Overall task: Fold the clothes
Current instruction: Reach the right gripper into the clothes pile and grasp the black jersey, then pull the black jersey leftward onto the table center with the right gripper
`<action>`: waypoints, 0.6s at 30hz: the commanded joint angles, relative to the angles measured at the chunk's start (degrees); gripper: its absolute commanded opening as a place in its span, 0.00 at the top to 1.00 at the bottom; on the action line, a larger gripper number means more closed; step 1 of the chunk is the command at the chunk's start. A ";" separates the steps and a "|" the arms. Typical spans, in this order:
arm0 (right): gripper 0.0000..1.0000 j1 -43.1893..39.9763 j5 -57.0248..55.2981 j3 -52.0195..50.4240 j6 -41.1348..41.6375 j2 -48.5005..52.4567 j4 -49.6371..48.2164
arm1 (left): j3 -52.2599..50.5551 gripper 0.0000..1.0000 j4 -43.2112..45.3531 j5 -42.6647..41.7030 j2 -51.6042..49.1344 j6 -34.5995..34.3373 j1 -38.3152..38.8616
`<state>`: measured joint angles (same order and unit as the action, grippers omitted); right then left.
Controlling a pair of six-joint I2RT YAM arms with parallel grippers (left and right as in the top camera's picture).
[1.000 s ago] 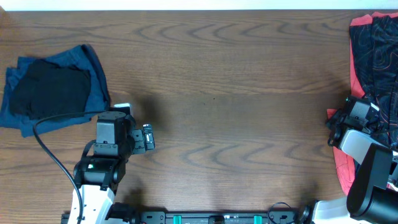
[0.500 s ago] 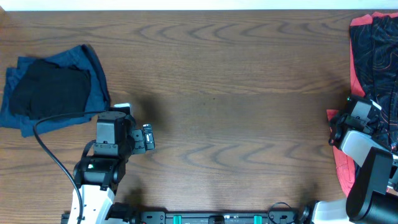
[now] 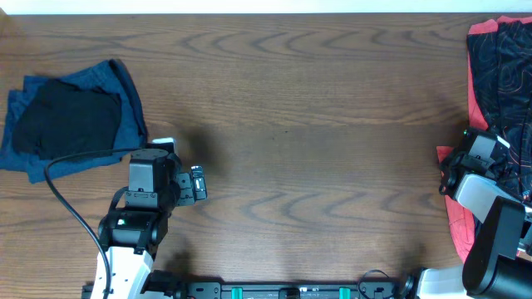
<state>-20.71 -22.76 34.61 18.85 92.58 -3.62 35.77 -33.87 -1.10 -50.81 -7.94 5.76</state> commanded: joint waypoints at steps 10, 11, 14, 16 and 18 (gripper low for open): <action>0.99 1.55 18.18 4.74 -9.77 -25.55 3.65 | 1.22 0.02 0.59 0.07 -0.04 -0.79 -0.22; 0.99 2.27 20.61 5.25 -9.77 -27.45 5.07 | 1.22 0.02 0.72 0.07 -0.04 -0.79 -0.22; 0.99 5.66 26.56 6.14 -9.75 -32.13 10.01 | 1.22 0.02 1.01 0.07 -0.04 -0.79 -0.22; 0.99 9.18 30.69 6.14 -9.75 -34.27 12.94 | 1.22 0.02 1.11 0.07 -0.04 -0.79 -0.22; 0.99 13.68 33.70 6.14 -9.73 -35.10 15.17 | 1.22 0.02 1.14 0.07 -0.04 -0.79 -0.22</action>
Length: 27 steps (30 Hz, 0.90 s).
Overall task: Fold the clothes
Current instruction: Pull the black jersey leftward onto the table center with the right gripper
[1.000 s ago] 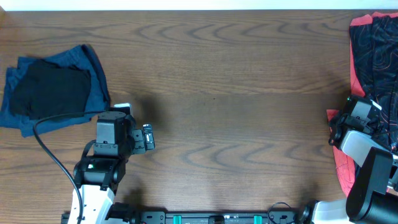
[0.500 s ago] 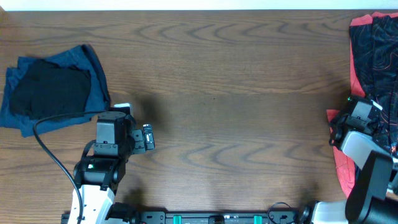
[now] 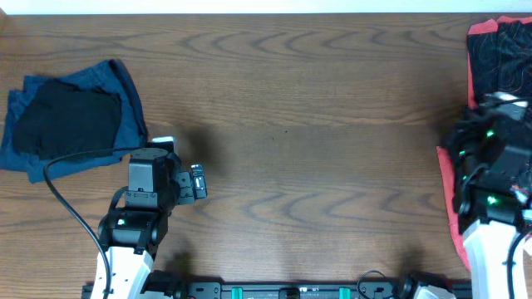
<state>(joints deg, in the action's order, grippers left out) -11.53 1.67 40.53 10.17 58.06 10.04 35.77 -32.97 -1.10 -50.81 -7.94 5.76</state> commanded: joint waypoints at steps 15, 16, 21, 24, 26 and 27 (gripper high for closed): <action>0.99 41.55 -1.25 0.20 -0.37 11.67 -14.71 | 1.22 0.02 0.26 0.07 -0.04 -0.79 -0.22; 0.99 43.10 -2.16 0.20 -0.35 13.64 -18.01 | 1.22 0.02 0.26 0.07 -0.04 -0.79 -0.22; 0.98 47.98 -3.19 0.24 -0.35 24.63 -30.67 | 1.22 0.02 0.28 0.07 -0.04 -0.79 -0.22; 0.98 49.09 -3.26 0.63 0.33 29.70 -34.51 | 1.22 0.02 0.33 0.07 -0.04 -0.79 -0.22; 0.98 49.09 -3.98 1.31 0.72 32.09 -36.33 | 1.22 0.02 0.74 0.07 -0.04 -0.79 -0.22; 0.98 49.07 -5.22 1.73 0.74 32.79 -37.00 | 1.22 0.02 1.07 0.07 -0.04 -0.81 -0.22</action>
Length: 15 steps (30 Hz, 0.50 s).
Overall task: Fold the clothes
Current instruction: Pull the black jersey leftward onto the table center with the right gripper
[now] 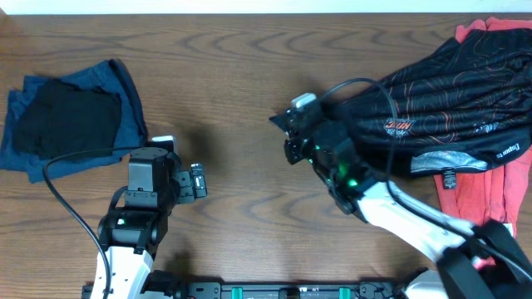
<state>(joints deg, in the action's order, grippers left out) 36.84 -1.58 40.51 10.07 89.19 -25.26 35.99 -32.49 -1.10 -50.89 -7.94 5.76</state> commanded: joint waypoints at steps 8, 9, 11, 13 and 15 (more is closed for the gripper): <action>0.16 -1.07 -16.50 7.98 -1.05 2.51 -2.08 | 1.01 0.02 2.62 0.04 0.04 -3.72 -0.22; 0.01 -1.81 -16.70 8.81 -1.53 2.23 -1.27 | 1.01 0.02 2.75 0.04 0.04 -3.82 -0.22; 0.01 -3.58 -17.31 9.90 -1.60 1.20 1.05 | 1.01 0.02 3.04 0.02 0.04 -3.82 -0.22; 0.01 -5.79 -18.78 10.19 -1.55 -0.74 3.82 | 1.01 0.02 3.10 -1.07 0.04 -3.80 -0.22; 0.01 -8.20 -20.48 10.19 -1.57 -3.48 8.09 | 1.01 0.02 3.56 -4.81 0.04 -3.80 -0.22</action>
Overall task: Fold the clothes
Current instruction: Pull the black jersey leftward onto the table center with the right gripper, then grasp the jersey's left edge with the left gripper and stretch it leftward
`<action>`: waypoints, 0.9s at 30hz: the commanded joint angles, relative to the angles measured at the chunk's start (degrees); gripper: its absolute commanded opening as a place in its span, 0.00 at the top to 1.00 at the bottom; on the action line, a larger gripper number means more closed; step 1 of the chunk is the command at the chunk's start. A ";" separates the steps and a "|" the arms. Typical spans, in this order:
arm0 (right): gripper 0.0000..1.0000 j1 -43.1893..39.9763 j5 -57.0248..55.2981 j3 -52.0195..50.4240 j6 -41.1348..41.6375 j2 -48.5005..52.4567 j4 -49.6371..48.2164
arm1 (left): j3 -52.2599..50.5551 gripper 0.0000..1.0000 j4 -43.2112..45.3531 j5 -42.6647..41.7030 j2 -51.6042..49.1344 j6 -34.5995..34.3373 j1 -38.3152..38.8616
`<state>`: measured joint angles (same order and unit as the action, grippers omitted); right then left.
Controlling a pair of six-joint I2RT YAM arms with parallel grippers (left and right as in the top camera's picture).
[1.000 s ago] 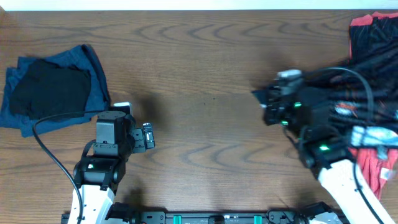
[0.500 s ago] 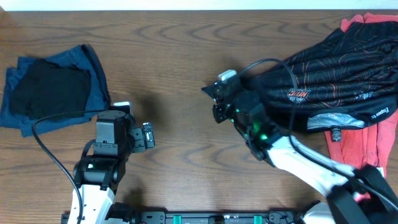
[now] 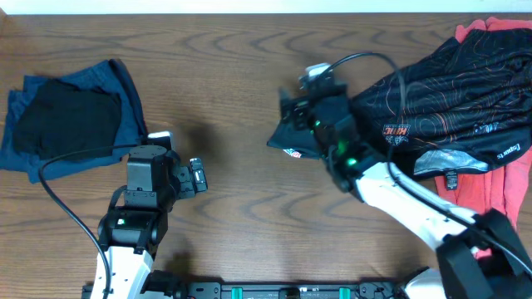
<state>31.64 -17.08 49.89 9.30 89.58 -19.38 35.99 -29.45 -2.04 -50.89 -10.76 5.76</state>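
A black garment with red line print (image 3: 440, 91) stretches from the right edge toward mid-table. Its leading corner (image 3: 291, 143) lies under my right gripper (image 3: 293, 124), which sits on the cloth; the arm body covers its fingers. Beneath the garment's right end lies a red garment (image 3: 490, 187). At the far left rests a pile of folded clothes: a black piece (image 3: 66, 116) on a blue one (image 3: 125, 91). My left gripper (image 3: 198, 174) hovers near the table's lower left, clear of the pile; its fingers are too small to read.
A black cable (image 3: 75, 158) runs from the left arm across the folded pile's lower edge. The right arm's cable (image 3: 391, 75) loops over the black garment. Bare brown tabletop (image 3: 233, 75) lies between the pile and the garment.
The right gripper has shifted slightly up and right, and the black garment's leading corner now shows spread out to its left. The left arm nudged slightly.
At first the right arm sat at the right edge over the heap of black and red clothes. Later it was at mid-table with the black garment drawn out leftward off the red one. The garment's corner now lies near the centre. The folded pile stayed put.
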 commanded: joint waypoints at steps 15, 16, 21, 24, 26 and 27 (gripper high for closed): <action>0.01 -21.40 -7.93 0.79 -0.15 -23.63 45.07 | 1.01 0.02 21.03 -18.53 -17.84 -11.28 8.00; 0.01 -22.03 -7.96 0.79 0.09 -24.02 46.36 | 1.01 0.02 23.15 -18.51 -20.39 -12.11 9.57; 0.01 -22.99 -7.50 0.79 0.09 -24.33 49.75 | 1.01 0.02 32.59 -18.53 -31.56 -16.63 15.10; 0.01 -22.99 -6.43 0.79 0.09 -24.33 50.05 | 1.01 0.02 38.27 -18.51 -37.11 -18.38 17.31; 0.01 -22.99 -6.23 0.79 0.46 -24.33 50.03 | 1.01 0.02 42.75 -18.51 -40.24 -19.47 18.56; 0.01 -23.02 -6.25 0.79 0.52 -24.33 50.03 | 1.01 0.02 44.68 -18.51 -41.48 -20.13 19.12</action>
<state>8.99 -23.70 50.28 8.73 65.78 30.63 36.32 12.67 -20.38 -89.69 -27.70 23.57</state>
